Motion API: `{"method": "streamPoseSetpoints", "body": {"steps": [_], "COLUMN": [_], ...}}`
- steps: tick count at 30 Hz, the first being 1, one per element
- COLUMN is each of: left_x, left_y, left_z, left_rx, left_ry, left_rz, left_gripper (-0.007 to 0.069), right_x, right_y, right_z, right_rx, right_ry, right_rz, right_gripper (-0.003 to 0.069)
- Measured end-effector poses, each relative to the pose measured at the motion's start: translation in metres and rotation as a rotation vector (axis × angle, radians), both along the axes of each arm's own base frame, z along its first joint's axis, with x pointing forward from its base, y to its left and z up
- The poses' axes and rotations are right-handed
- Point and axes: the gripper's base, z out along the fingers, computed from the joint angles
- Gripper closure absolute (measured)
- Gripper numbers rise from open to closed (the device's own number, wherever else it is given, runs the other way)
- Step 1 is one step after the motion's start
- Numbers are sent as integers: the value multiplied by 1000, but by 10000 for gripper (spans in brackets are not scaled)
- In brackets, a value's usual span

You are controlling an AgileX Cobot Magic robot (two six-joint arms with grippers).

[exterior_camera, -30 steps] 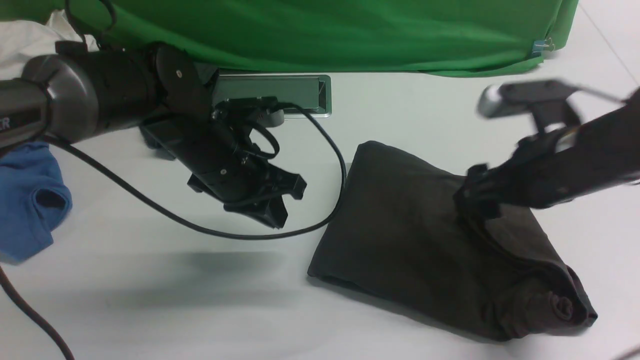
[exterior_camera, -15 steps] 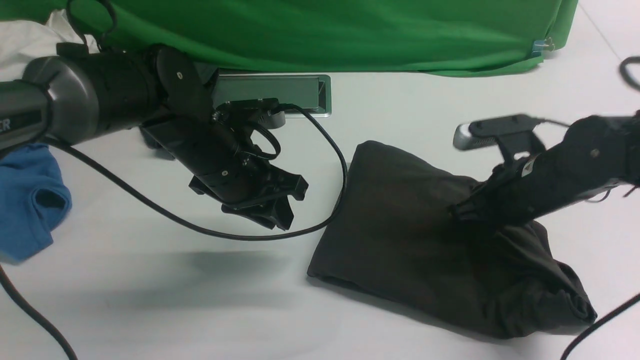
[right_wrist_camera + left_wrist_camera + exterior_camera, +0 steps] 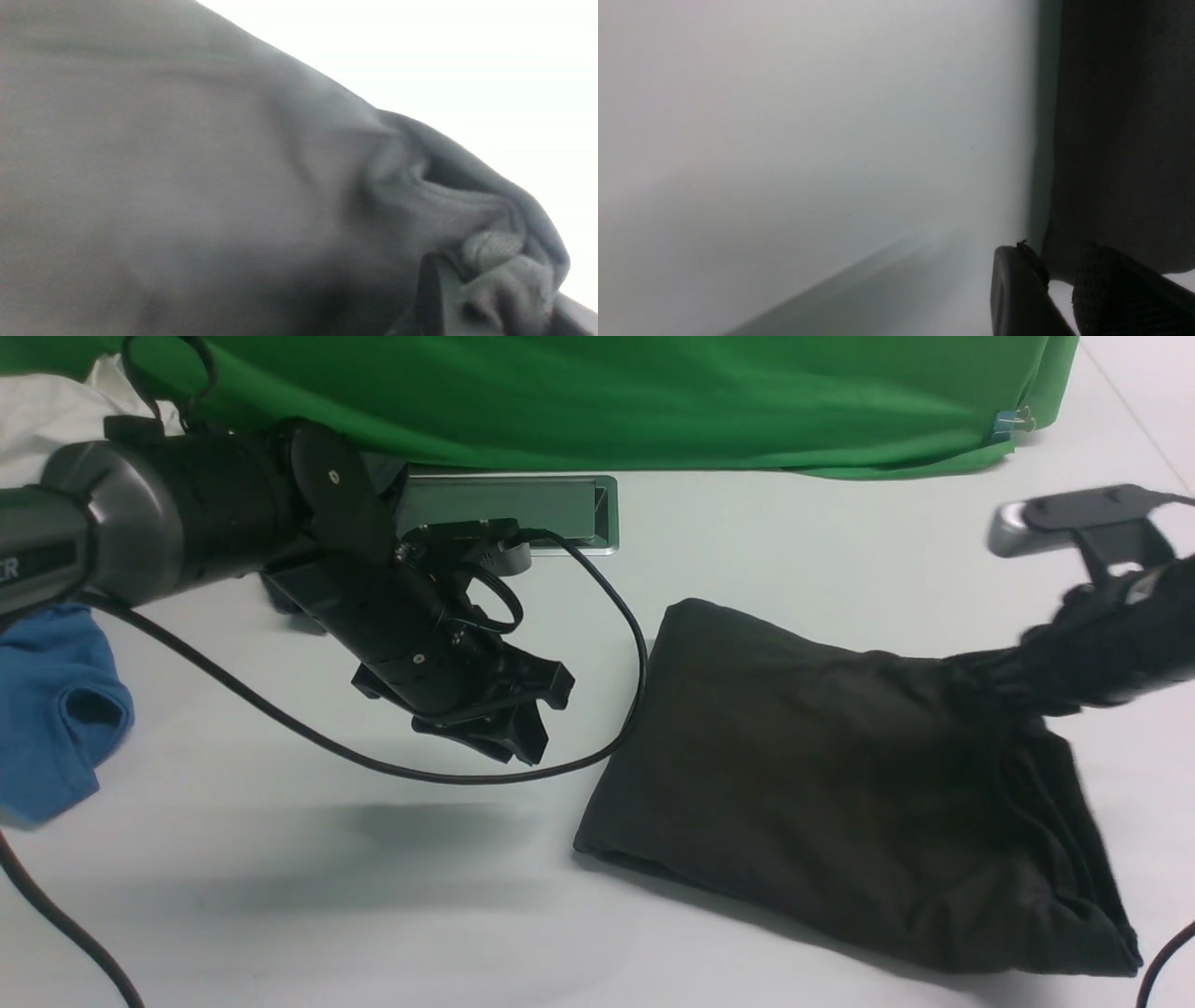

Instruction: Fold a long-sleeved shirt on a white desktop.

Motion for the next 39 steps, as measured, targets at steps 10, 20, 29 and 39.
{"method": "streamPoseSetpoints", "body": {"steps": [10,20,29,39], "left_x": [0,4,-21,-97], "left_y": [0,0,31,61], "left_z": [0,29,109,134], "left_rx": [0,-36,29,28], "left_ry": [-4,-85,-278,-346], "left_rz": [2,8,23,90], "left_gripper": [414,411,417,602], "right_x": [-3,-19,-12,51], "right_y": [-22,25,77,109], "right_z": [9,57,-22,-55], "right_rx": [-14,102,78,52], "right_ry": [-10,-139,194,283], "right_rz": [-53,70,249,318], "right_gripper": [132,423,640,641]}}
